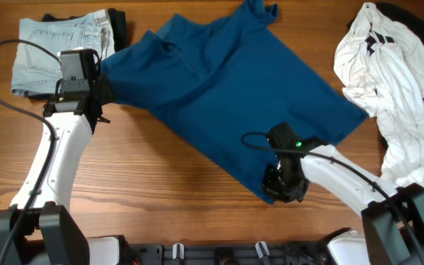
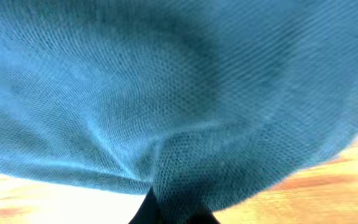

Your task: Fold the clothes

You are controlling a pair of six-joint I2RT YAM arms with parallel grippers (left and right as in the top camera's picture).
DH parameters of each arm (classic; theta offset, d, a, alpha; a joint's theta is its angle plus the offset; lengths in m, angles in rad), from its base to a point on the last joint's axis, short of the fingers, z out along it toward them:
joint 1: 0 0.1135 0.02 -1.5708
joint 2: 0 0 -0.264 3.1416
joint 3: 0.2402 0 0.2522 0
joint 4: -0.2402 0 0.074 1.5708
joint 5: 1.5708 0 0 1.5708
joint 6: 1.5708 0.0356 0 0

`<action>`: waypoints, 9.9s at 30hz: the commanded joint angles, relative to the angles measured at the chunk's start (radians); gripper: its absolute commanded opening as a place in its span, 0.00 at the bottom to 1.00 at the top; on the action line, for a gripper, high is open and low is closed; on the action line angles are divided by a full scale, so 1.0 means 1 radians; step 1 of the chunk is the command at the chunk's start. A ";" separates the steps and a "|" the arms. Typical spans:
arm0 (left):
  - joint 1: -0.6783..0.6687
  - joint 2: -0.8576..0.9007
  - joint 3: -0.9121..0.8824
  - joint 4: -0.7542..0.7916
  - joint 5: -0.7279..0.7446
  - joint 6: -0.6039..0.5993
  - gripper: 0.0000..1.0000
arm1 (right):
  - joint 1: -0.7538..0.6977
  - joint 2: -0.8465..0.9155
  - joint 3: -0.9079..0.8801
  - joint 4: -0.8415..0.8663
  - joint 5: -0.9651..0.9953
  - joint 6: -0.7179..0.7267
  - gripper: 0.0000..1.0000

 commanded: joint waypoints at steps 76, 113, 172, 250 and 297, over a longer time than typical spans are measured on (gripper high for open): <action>-0.084 0.240 0.107 -0.092 0.089 -0.196 0.04 | -0.525 0.354 0.478 0.081 0.198 -0.569 0.39; -0.084 -0.143 0.439 -0.333 0.087 -0.146 0.04 | -0.754 -0.042 0.975 -0.231 0.125 -0.603 0.04; -0.137 0.549 0.718 0.351 0.121 -0.013 0.04 | -0.666 0.848 1.678 0.003 0.062 -0.700 0.04; -0.163 0.514 0.720 -0.018 0.091 -0.064 0.04 | -0.876 0.818 1.704 -0.539 0.216 -0.700 0.04; -0.168 -0.008 0.717 -0.849 0.175 -0.251 1.00 | -0.875 0.048 1.607 -0.741 0.146 -0.612 0.72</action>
